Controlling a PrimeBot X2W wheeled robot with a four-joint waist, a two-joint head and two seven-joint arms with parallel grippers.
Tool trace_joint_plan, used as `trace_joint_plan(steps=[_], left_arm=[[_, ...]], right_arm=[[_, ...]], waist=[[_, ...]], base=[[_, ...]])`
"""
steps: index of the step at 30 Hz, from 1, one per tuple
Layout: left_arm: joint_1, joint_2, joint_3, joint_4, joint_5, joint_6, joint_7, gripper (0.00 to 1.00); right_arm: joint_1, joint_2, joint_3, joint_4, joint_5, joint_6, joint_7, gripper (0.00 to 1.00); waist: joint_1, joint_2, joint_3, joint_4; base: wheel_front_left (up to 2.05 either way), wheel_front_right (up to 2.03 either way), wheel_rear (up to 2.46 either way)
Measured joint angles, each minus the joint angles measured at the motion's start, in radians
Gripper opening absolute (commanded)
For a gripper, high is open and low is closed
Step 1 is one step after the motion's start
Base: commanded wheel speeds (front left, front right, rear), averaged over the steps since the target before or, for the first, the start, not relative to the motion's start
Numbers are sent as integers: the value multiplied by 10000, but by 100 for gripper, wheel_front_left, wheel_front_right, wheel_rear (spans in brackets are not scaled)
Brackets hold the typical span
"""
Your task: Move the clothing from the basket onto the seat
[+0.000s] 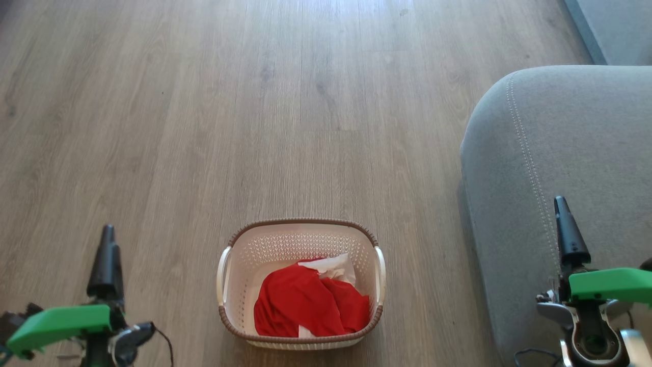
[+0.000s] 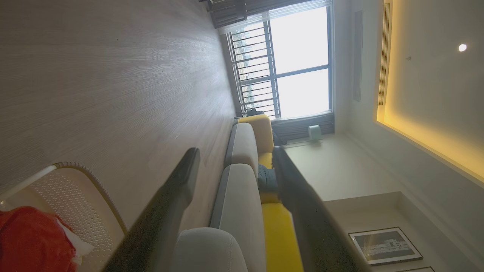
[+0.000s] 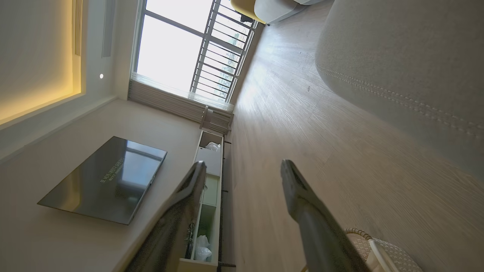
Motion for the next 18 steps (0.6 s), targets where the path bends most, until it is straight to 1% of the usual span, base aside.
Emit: trace_joint_plan(steps=[10,11,18], left_arm=[[-365,-4,541,-600,1016,-2,-322,100],[-380,-6,573,-752,1193,-2,-374,100],[-622,-8,719,-1597,2372,-2,-550,100]], right_arm=[[-182,-2,351,-941,-2075,0,-251,100],[-275,-4,420,-1135,-2510,0,-322,100],[-423,-8,700,-1605,-4069,0,-556,100]], waist=[[0,0,92,136],[0,0,119,159],[0,0,209,221]], base=[[0,0,0],[0,0,0],[0,0,0]])
